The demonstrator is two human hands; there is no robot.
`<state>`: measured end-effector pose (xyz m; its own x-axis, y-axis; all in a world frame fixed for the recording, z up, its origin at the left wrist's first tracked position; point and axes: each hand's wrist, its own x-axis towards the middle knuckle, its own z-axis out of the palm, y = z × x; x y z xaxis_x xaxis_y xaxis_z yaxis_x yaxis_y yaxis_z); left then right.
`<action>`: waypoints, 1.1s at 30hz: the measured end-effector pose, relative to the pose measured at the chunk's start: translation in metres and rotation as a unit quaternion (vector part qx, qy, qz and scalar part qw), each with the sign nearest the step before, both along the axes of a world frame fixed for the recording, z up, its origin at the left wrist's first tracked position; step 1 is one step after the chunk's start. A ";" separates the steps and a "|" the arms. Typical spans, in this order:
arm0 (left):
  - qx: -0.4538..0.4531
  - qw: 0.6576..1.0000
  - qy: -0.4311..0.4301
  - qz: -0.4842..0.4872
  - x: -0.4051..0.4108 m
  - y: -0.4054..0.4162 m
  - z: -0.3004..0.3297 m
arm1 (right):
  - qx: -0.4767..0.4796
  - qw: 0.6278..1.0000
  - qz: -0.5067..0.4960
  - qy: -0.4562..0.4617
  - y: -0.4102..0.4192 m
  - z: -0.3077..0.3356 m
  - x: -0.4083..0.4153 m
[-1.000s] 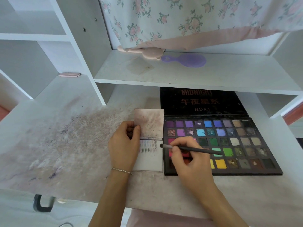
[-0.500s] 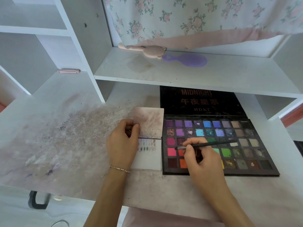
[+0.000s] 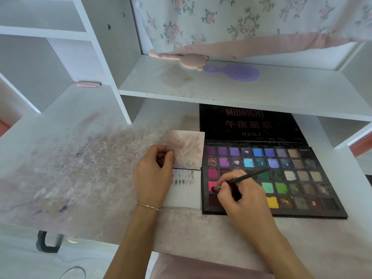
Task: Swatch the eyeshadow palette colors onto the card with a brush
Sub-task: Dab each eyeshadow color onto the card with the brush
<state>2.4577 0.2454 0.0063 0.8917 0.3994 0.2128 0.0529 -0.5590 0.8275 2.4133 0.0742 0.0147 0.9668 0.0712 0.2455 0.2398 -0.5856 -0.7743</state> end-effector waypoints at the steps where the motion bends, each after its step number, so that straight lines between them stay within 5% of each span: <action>1: 0.001 1.000 0.000 0.001 0.000 0.000 0.000 | 0.003 1.000 -0.001 -0.005 0.000 0.000 0.000; 18: -0.013 1.000 0.005 0.002 0.000 0.001 0.001 | 0.018 1.000 -0.004 -0.005 -0.002 0.001 0.000; 24: -0.037 0.998 0.014 -0.056 0.002 0.017 0.005 | 0.106 0.994 -0.004 -0.020 0.002 0.009 -0.003; 33: -0.009 0.996 0.001 -0.086 0.003 0.024 0.004 | 0.087 0.993 0.079 0.012 0.047 0.010 -0.004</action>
<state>2.4608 0.2690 0.0098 0.9479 0.2437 0.2053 -0.0416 -0.5443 0.8378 2.4097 0.1209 0.0247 0.9525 0.1817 0.2445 0.2986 -0.3989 -0.8670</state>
